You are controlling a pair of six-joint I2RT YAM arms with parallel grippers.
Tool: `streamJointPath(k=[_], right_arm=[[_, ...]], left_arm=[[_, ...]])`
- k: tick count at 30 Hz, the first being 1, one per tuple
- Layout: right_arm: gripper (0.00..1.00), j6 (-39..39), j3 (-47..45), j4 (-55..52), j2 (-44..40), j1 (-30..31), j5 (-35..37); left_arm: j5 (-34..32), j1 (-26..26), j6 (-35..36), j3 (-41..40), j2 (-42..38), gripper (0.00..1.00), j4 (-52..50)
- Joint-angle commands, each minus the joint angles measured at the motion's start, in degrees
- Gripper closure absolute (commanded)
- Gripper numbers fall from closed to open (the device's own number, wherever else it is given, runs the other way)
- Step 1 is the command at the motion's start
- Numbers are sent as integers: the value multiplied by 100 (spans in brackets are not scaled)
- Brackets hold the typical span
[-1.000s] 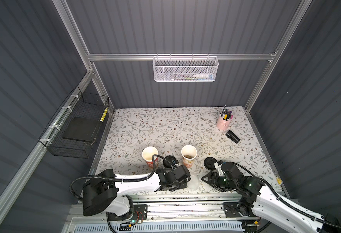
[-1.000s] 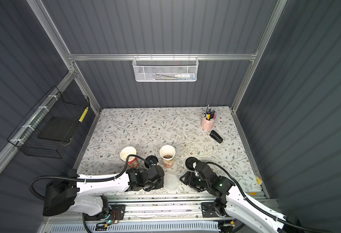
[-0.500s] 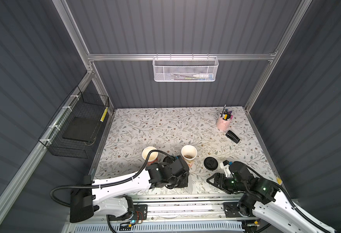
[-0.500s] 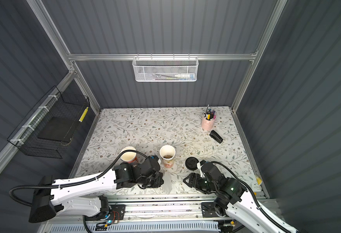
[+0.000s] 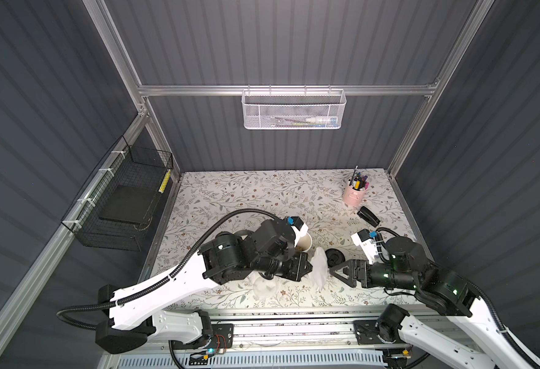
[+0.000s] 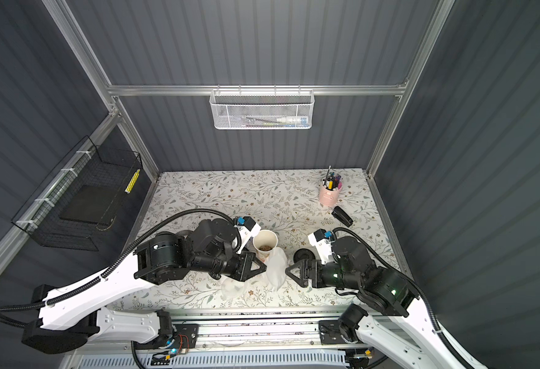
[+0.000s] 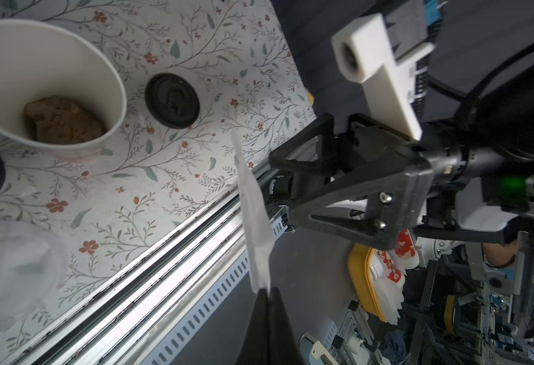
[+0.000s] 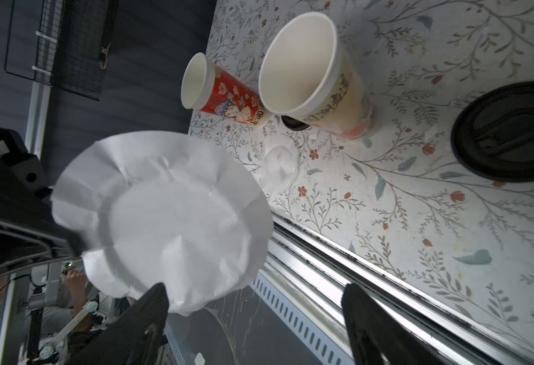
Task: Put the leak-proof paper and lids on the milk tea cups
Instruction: Pick up the leak-proof paper from the center of the board.
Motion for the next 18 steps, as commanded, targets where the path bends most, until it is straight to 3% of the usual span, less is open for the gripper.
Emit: streamJointPath(k=[1, 5, 9, 18], right_arm=[[12, -50, 49, 556, 57, -498, -1319], [8, 410, -220, 1209, -92, -1311, -2295], [4, 1085, -611, 2121, -126, -1502, -2872], [14, 1398, -706, 2750, -152, -1541, -2875]], left_arm=[[658, 417, 434, -64, 10, 100, 305], [1341, 825, 320, -402, -250, 100, 1154], [1678, 904, 293, -707, -282, 100, 1617], [1927, 1338, 119, -1122, -525, 100, 1819]])
